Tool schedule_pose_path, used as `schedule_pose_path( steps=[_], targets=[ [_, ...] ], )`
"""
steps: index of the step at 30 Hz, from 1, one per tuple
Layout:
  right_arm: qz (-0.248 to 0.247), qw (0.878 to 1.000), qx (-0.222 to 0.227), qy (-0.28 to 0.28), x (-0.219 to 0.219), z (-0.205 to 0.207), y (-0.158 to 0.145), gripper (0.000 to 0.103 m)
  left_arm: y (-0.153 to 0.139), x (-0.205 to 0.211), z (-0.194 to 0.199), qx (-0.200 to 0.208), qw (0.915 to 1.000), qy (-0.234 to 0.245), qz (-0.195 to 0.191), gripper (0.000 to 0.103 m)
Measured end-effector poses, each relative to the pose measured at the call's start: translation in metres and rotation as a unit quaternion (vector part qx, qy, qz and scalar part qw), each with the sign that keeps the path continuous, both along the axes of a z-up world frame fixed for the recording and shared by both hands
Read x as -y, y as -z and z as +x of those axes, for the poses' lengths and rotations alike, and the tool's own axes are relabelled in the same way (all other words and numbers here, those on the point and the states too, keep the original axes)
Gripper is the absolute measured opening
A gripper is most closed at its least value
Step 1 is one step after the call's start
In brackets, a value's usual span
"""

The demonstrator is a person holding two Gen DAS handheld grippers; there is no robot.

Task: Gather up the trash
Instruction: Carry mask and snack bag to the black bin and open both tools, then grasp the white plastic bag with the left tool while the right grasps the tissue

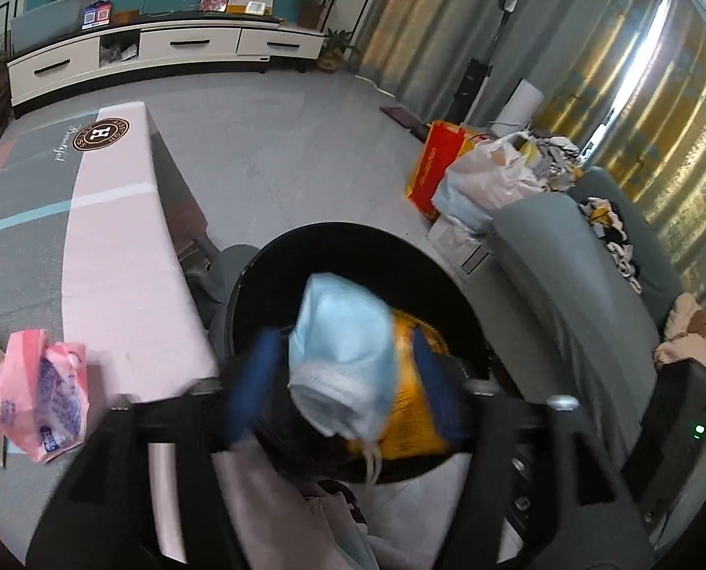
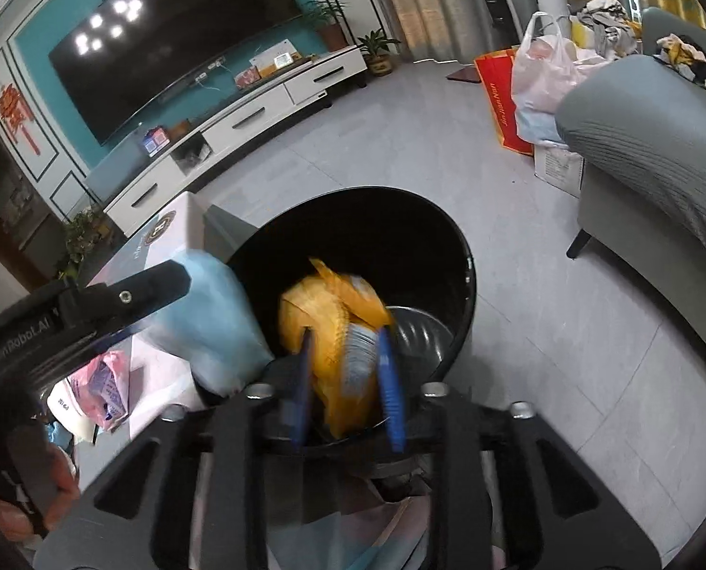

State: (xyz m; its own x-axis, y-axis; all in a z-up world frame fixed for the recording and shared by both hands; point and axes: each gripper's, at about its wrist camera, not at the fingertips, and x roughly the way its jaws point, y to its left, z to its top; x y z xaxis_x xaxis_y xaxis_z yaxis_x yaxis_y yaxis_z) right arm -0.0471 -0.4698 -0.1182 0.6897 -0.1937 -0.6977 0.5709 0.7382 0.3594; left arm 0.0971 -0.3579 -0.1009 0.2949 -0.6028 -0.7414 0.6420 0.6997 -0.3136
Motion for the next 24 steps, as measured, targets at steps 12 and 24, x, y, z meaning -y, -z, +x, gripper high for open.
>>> schedule_pose_path(
  steps=[12, 24],
  targets=[
    [0.005, 0.999, 0.037, -0.008, -0.007, -0.024, -0.034, 0.042, -0.027, -0.065, -0.020, 0.037, 0.9992, -0.011, 0.000, 0.091],
    [-0.017, 0.986, 0.046, -0.156, -0.099, -0.009, -0.073, 0.053, -0.055, -0.198, -0.069, 0.069, 0.9929, -0.093, 0.028, 0.094]
  ],
)
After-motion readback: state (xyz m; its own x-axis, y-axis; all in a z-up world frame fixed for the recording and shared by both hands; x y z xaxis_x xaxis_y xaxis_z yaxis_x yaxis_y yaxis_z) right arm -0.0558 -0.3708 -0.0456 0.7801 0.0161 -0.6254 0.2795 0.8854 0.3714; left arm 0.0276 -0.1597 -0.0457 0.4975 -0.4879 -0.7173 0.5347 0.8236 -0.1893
